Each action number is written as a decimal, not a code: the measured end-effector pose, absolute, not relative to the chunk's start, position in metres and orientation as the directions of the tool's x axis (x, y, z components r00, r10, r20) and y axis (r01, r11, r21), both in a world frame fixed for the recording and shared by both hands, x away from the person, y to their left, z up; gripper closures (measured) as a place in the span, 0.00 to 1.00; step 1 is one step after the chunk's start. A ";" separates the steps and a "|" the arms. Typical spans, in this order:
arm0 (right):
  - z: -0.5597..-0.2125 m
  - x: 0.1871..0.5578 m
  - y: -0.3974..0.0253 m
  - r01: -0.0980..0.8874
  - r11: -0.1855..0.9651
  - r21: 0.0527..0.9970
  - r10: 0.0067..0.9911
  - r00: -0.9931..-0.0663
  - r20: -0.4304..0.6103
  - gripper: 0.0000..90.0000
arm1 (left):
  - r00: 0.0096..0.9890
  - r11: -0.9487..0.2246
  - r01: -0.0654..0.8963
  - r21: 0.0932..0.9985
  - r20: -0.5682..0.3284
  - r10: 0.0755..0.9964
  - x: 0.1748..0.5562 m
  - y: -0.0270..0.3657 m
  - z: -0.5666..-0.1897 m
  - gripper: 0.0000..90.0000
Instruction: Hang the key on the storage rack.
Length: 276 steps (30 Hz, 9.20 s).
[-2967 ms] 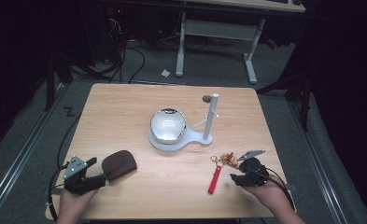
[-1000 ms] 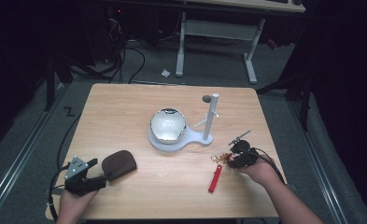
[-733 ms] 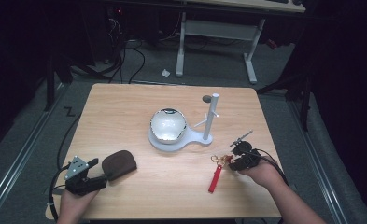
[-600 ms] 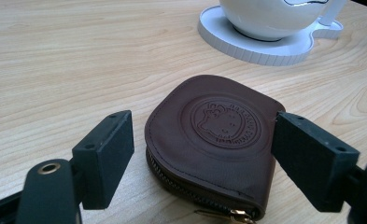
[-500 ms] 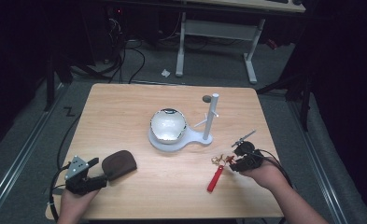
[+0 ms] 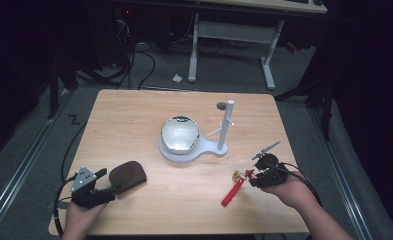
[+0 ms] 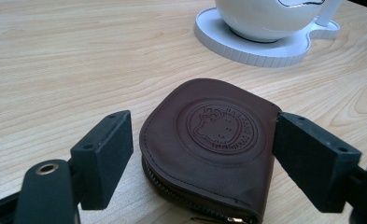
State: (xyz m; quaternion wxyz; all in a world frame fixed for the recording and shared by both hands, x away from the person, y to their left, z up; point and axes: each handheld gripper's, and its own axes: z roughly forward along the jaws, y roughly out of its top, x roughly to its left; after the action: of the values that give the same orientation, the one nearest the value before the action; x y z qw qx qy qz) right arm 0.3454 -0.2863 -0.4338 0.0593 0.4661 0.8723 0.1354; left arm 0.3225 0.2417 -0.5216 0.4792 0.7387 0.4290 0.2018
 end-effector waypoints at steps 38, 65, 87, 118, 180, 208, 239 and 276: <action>-0.365 0.349 -0.278 0.770 0.539 0.341 0.817 -0.577 0.013 0.74 | 0.546 -0.163 0.437 0.885 -0.117 0.830 0.320 0.244 -0.521 0.23; -0.339 0.367 -0.267 0.756 0.545 0.363 0.813 -0.583 -0.005 0.74 | 0.551 -0.155 0.448 0.881 -0.135 0.823 0.320 0.247 -0.520 0.24; -0.309 0.384 -0.246 0.740 0.563 0.368 0.800 -0.600 -0.016 0.74 | 0.553 -0.155 0.448 0.881 -0.137 0.822 0.321 0.249 -0.522 0.24; -0.274 0.407 -0.237 0.714 0.555 0.426 0.801 -0.598 -0.042 0.74 | 0.563 -0.163 0.455 0.876 -0.141 0.814 0.320 0.245 -0.524 0.24; -0.395 0.430 -0.248 0.768 0.421 0.483 0.850 -0.519 0.085 0.73 | 0.571 -0.183 0.454 0.872 -0.126 0.811 0.319 0.242 -0.524 0.24; -0.401 0.401 -0.266 0.749 0.388 0.537 0.874 -0.484 0.043 0.64 | 0.556 -0.170 0.466 0.868 -0.138 0.820 0.320 0.243 -0.522 0.24; -0.517 0.299 -0.299 0.575 0.237 0.783 0.898 -0.438 0.049 0.55 | 0.501 -0.126 0.542 0.831 -0.199 0.842 0.323 0.245 -0.519 0.31; -0.526 0.302 -0.306 0.597 0.268 0.757 0.868 -0.490 0.080 0.53 | 0.435 0.029 0.685 0.728 -0.440 0.786 0.333 0.264 -0.532 0.70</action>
State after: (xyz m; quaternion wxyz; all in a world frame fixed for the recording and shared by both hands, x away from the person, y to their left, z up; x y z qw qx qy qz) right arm 0.3018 -0.3056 -0.5256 0.1790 0.4720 0.7757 0.3787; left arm 0.3328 0.2641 -0.5317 0.4841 0.6950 0.5291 0.0520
